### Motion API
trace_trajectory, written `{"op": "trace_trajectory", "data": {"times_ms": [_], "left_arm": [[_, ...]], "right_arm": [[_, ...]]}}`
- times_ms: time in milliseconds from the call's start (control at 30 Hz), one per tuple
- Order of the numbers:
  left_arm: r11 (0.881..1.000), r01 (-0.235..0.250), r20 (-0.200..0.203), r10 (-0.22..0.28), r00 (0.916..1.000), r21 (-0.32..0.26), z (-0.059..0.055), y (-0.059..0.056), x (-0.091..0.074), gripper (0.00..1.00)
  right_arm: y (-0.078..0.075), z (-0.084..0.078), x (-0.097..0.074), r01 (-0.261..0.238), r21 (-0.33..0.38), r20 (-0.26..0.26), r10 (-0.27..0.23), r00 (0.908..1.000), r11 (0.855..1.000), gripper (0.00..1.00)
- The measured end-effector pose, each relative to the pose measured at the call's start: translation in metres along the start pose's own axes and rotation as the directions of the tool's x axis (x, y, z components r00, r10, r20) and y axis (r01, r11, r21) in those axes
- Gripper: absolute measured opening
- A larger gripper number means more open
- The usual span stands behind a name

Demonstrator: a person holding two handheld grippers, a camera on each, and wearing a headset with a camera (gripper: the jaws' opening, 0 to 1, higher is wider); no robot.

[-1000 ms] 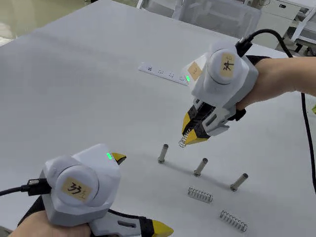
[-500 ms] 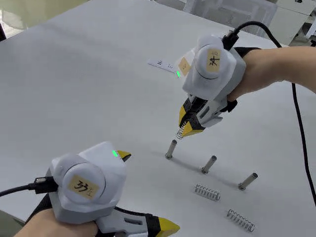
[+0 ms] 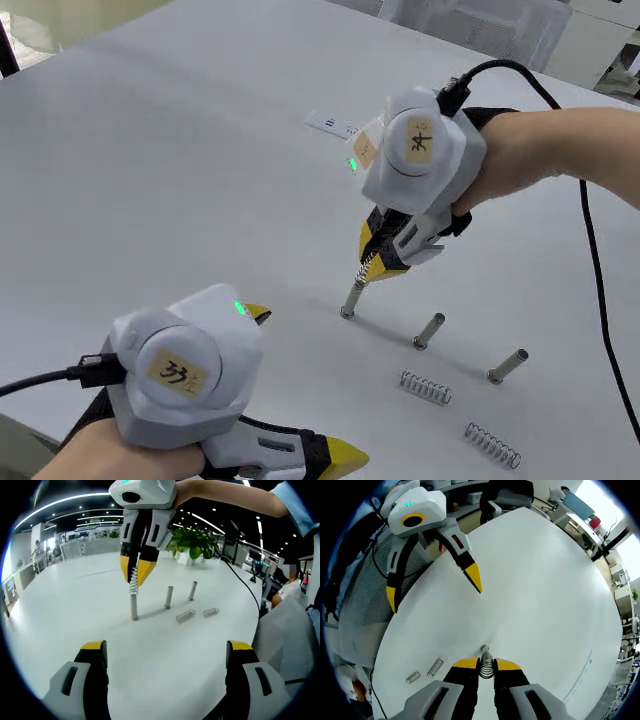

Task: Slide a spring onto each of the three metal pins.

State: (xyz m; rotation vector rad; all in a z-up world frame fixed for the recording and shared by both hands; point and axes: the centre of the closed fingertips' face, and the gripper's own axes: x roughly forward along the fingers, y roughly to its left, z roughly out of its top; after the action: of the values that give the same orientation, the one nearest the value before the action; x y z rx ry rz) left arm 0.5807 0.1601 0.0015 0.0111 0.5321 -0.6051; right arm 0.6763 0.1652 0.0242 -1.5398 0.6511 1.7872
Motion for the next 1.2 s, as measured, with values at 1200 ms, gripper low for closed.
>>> {"op": "trace_trajectory", "data": {"times_ms": [1200], "left_arm": [[1.0,0.01,-0.024,-0.01,0.9997,-0.028,-0.011,-0.003,0.003,0.96]], "right_arm": [[0.008,-0.005,0.038,-0.049,-0.001,-0.055,0.049,0.9973,0.999,0.08]]}}
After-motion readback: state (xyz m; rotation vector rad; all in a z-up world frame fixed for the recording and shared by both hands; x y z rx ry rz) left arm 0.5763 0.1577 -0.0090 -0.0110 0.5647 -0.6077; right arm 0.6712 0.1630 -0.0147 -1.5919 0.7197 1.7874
